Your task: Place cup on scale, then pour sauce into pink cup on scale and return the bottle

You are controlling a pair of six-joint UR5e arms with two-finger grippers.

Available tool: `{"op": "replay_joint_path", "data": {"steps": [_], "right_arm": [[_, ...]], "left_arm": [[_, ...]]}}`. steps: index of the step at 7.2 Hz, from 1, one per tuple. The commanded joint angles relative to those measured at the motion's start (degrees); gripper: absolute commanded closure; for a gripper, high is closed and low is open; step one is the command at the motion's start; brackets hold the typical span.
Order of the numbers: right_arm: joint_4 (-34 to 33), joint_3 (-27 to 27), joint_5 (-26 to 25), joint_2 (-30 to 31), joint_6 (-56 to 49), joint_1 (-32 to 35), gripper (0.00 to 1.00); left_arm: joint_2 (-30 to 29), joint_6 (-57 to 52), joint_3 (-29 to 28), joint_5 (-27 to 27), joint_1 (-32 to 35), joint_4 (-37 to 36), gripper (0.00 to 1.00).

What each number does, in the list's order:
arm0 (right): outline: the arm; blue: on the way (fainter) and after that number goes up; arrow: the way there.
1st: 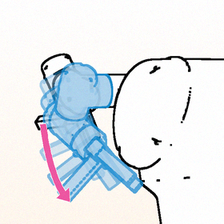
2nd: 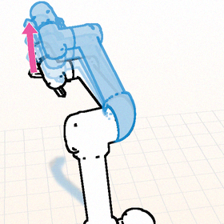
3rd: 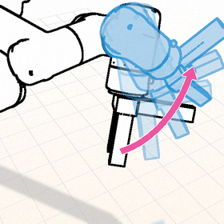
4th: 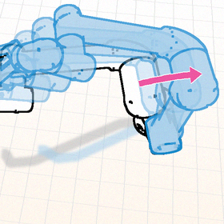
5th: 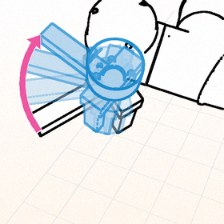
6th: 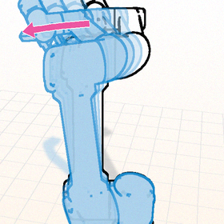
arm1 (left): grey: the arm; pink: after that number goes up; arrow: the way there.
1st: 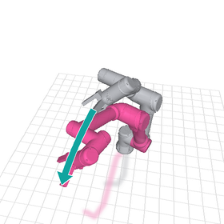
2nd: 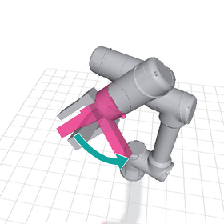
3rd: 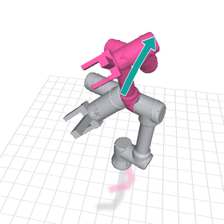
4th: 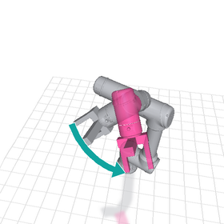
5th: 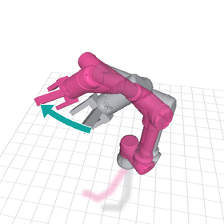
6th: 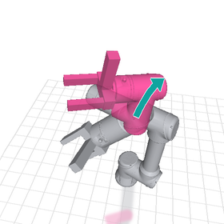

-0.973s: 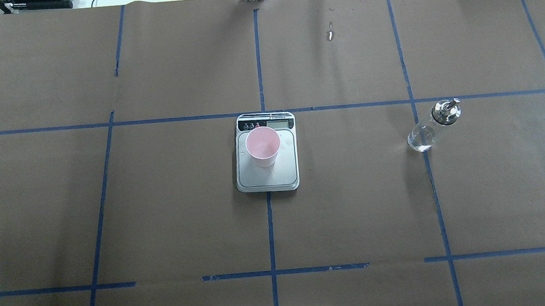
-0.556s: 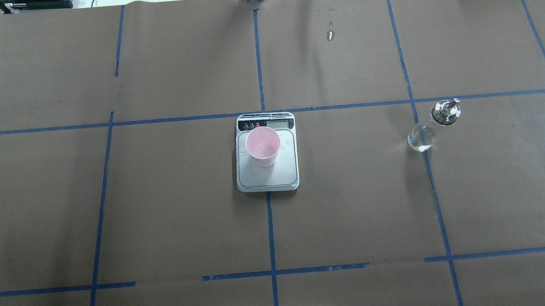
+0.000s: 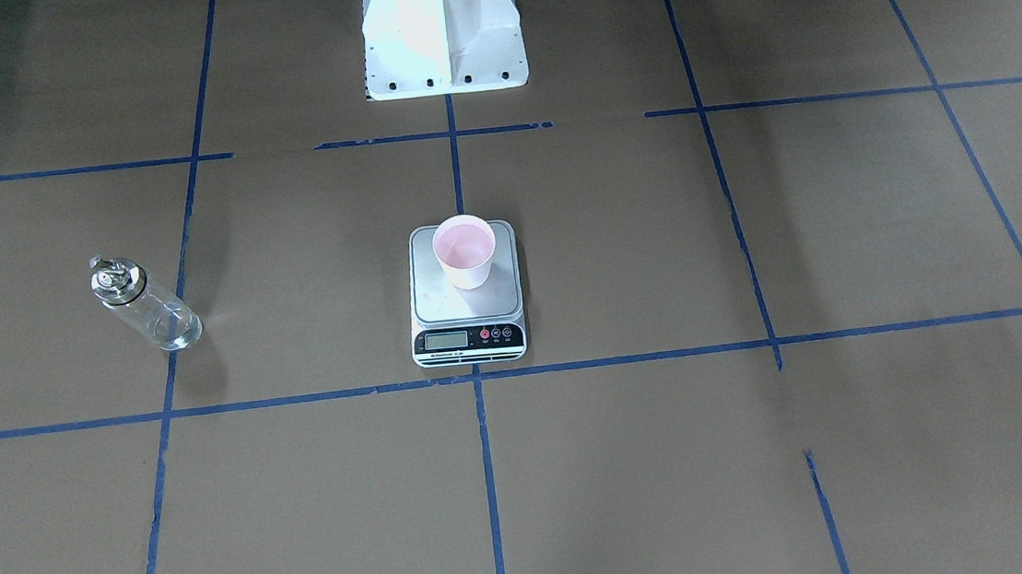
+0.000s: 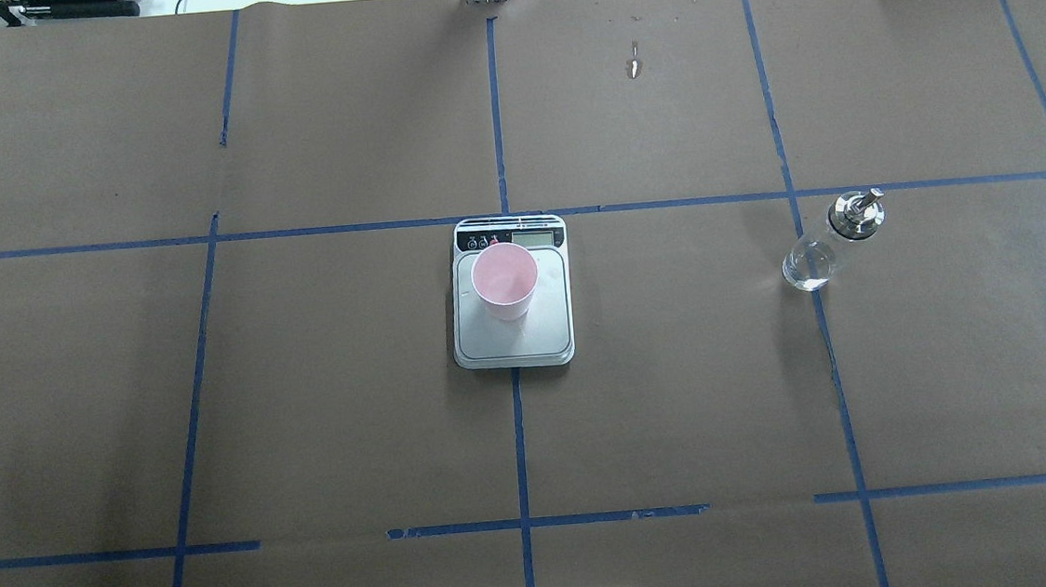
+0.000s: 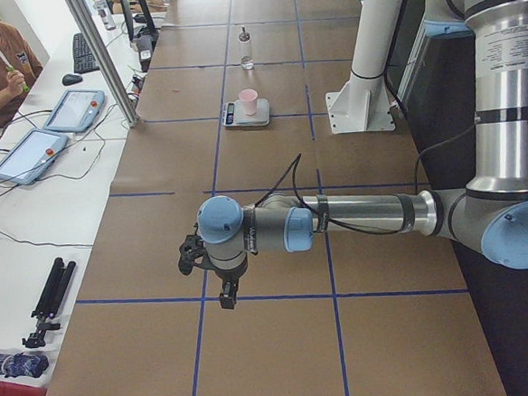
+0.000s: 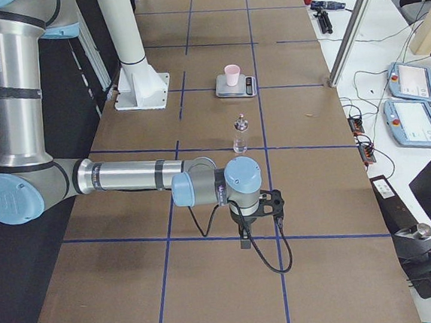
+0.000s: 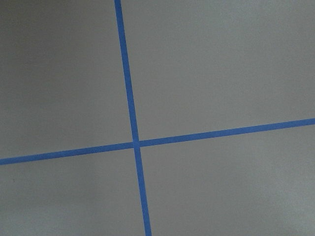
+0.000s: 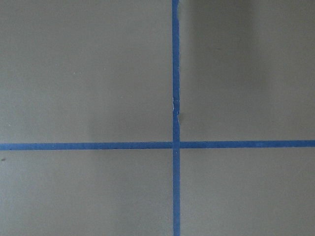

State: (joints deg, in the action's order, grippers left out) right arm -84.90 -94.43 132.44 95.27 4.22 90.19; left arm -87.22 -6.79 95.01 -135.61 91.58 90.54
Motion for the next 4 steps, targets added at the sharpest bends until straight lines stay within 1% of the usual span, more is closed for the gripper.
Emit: {"op": "replay_joint_path", "data": {"steps": [1, 4], "right_arm": [[0.0, -0.05, 0.1, 0.0, 0.0, 0.07, 0.0], [0.0, 0.04, 1.33, 0.0, 0.0, 0.07, 0.0]], "left_arm": [[0.03, -0.07, 0.0, 0.0, 0.0, -0.02, 0.0], [0.03, -0.07, 0.26, 0.0, 0.09, -0.02, 0.0]]}}
